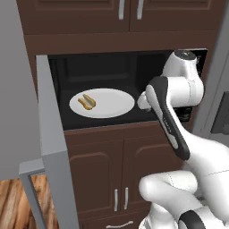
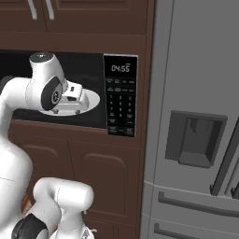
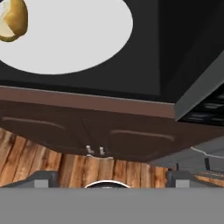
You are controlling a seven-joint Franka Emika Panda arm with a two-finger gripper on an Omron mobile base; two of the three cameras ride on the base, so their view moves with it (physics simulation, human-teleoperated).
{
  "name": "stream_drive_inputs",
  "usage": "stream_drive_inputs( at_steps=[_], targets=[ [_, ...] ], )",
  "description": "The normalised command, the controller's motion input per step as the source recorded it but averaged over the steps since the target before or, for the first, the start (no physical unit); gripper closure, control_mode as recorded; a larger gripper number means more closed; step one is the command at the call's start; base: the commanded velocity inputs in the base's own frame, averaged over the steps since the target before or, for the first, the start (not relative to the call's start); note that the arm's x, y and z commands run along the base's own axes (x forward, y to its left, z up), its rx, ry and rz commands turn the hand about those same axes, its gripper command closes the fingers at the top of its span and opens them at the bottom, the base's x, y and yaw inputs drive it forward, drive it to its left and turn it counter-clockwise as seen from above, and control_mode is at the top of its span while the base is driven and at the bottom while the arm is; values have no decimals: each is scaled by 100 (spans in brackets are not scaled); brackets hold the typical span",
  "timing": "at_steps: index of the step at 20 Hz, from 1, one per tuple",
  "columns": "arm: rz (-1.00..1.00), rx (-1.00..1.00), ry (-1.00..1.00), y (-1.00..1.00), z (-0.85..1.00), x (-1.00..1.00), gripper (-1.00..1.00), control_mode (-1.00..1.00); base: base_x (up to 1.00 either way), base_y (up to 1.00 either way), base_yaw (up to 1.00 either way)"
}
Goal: Close the microwave door.
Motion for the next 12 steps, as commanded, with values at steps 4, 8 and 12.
stream_drive_inputs(
  at_steps=[4, 8, 12],
  targets=[
    [0, 0, -37, 43, 13, -80, -100, -100, 0, 0, 0],
    [0, 0, -35, 63, 25, -89, -100, -100, 0, 0, 0],
    [0, 0, -36, 64, 26, -61, -100, -100, 0, 0, 0]
  ],
)
